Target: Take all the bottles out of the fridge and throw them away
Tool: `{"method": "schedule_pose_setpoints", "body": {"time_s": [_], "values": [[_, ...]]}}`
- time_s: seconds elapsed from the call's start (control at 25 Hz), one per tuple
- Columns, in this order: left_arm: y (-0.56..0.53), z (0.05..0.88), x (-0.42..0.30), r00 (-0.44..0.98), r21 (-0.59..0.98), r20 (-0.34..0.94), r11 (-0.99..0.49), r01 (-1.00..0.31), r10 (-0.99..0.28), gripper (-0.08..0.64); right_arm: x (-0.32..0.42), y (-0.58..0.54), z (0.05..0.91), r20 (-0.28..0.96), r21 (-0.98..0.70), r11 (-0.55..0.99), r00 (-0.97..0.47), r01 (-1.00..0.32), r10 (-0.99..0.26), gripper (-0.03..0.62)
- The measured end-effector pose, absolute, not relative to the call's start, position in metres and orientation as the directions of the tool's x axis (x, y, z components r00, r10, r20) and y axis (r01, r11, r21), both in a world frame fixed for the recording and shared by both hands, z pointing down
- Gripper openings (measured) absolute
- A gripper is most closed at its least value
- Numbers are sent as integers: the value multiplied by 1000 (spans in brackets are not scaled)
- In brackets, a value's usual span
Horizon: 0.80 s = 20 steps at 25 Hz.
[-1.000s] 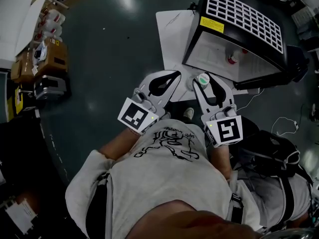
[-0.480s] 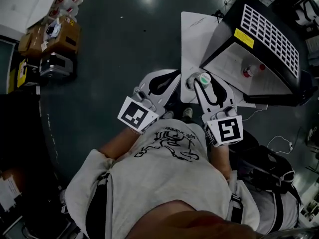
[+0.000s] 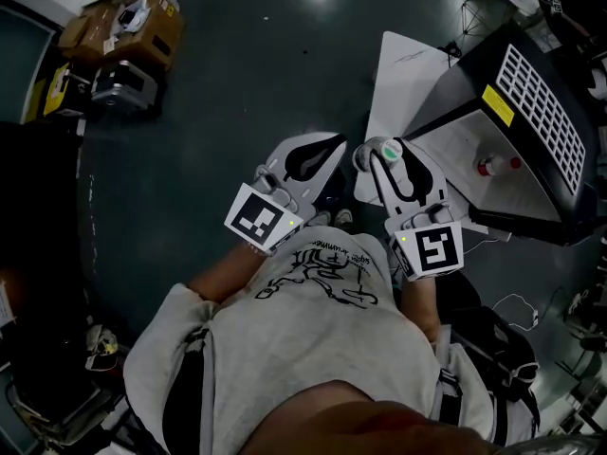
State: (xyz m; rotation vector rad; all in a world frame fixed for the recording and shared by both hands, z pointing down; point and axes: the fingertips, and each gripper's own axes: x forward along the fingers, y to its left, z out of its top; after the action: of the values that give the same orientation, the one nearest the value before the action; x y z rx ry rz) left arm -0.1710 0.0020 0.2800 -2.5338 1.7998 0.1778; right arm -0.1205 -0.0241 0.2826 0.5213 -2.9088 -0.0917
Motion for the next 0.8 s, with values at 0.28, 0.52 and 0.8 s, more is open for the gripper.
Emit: {"method": "schedule_pose_setpoints", "body": {"time_s": [0.28, 0.52, 0.8], "values": [[8, 277, -179, 236, 43, -110, -242, -969, -965, 8, -132, -22, 279, 168, 107, 964, -952, -242, -257, 155], [6, 274, -171, 171, 55, -104, -178, -983, -980, 8, -128, -27, 276, 189, 83, 978, -960, -193, -206, 155], [2, 273, -156, 126, 55, -100, -132, -990, -987, 8, -114, -30, 278, 198, 97, 988, -970, -124, -141, 155]]}}
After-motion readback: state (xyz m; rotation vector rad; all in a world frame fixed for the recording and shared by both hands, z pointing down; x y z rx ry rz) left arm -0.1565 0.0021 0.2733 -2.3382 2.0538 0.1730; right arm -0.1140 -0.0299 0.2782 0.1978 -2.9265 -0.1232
